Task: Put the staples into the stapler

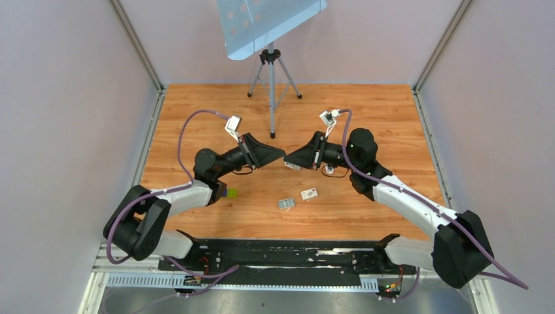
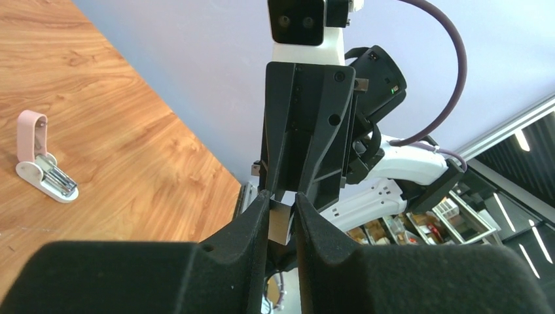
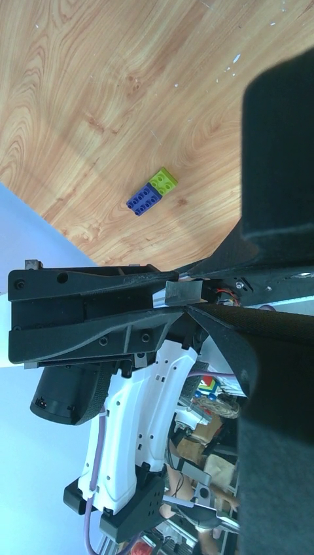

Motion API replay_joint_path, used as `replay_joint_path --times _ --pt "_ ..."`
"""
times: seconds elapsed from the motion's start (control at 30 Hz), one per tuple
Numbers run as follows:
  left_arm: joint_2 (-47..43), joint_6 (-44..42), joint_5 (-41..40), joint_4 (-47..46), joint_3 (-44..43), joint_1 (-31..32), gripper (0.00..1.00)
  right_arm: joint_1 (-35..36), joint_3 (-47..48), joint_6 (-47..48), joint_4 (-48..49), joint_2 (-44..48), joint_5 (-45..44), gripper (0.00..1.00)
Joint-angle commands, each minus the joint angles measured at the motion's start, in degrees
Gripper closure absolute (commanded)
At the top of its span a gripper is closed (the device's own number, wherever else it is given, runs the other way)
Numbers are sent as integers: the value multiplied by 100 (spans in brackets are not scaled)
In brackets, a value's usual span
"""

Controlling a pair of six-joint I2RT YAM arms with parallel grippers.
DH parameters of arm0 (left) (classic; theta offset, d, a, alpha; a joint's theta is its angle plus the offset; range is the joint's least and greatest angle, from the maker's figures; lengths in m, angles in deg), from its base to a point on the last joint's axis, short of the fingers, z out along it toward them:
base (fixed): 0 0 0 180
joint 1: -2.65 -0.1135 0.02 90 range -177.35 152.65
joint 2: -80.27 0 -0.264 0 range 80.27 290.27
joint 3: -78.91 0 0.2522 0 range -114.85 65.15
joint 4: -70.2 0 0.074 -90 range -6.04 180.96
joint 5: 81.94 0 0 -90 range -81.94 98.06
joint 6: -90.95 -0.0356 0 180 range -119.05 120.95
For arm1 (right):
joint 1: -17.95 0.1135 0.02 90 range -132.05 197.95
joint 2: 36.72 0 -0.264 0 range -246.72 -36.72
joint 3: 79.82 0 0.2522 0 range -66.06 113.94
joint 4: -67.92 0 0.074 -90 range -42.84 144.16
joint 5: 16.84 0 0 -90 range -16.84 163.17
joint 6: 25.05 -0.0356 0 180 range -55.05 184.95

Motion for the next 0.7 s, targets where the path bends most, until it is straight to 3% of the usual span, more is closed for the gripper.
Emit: replay_joint_path --times 0.0,0.3,0.47,0.57,0.67 --pt "46 113 118 -515 66 -32 79 60 -108 -45 165 -41 -28 76" --pt "-66 -110 21 -248 79 -32 84 61 -135 -31 104 -52 -51 74" --pt "-309 -539 -106 441 48 -31 84 56 -103 89 -190 39 -104 68" --pt "-579 -1122 -217 1398 -75 -32 85 56 -91 214 -458 131 -174 64" --pt "-1043 -2281 -625 3645 -425 -32 85 47 -112 369 -770 251 -313 62"
